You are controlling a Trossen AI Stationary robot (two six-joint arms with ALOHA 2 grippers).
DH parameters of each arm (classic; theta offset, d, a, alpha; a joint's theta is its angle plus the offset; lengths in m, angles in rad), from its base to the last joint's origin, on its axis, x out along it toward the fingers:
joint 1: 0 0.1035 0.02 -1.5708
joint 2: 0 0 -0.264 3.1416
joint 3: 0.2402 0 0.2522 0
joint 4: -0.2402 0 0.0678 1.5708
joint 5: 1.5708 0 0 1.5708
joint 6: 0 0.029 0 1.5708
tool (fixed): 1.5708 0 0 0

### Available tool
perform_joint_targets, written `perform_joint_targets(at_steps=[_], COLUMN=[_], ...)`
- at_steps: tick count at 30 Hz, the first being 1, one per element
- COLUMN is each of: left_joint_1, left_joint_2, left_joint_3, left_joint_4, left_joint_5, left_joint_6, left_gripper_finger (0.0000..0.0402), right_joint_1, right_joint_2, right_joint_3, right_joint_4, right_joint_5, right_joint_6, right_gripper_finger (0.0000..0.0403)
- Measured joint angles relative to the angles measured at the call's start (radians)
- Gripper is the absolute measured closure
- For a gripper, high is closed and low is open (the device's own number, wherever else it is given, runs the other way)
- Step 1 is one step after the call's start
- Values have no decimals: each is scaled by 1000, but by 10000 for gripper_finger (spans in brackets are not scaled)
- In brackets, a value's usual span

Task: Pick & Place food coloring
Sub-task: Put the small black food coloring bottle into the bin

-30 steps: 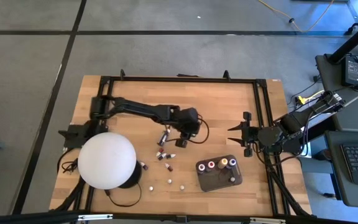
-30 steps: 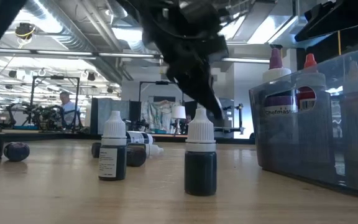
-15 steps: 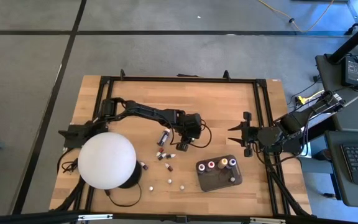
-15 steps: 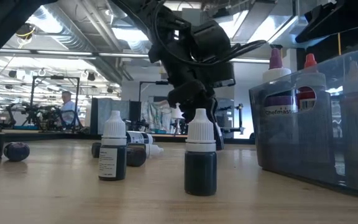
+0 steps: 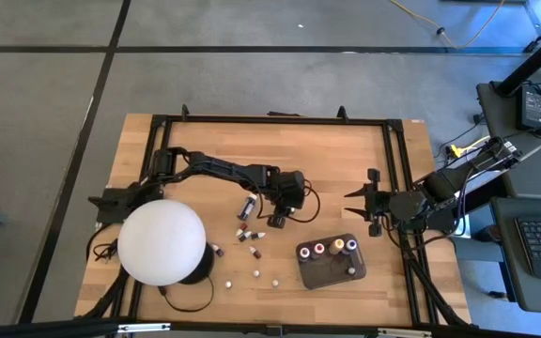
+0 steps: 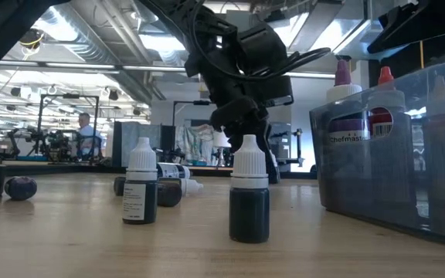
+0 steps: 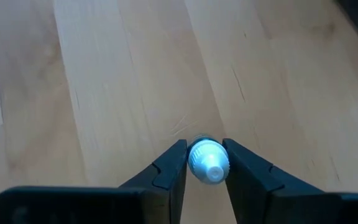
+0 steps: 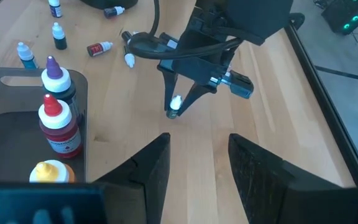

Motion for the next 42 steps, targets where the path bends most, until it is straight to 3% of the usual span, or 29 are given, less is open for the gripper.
perform_joint_targets(at_steps=[13,19,24,29,37,42], left_joint_1=[0,9,34,78,101,92], left_joint_2=[0,-96,-194,-311,-515,-561], left_joint_3=[0,0,-22,-182,-576,-748], left_joint_4=[0,-74,-34,156,630,855], left_joint_5=[-13,-59,57,169,155,75], left_joint_6=[-32,-32,-32,-69,-214,-273], left_gripper_finger=[265,258,262,261,261,262], right_joint_1=[0,0,-33,-135,-348,-435], right_joint_2=[0,0,7,75,288,419], right_joint_3=[0,0,0,0,-1,-1], right_joint_4=[0,42,111,214,365,516], right_joint_5=[0,-2,-63,-204,-470,-498], right_joint_6=[0,77,45,-12,-147,-190], right_gripper_finger=[237,237,237,237,237,237])
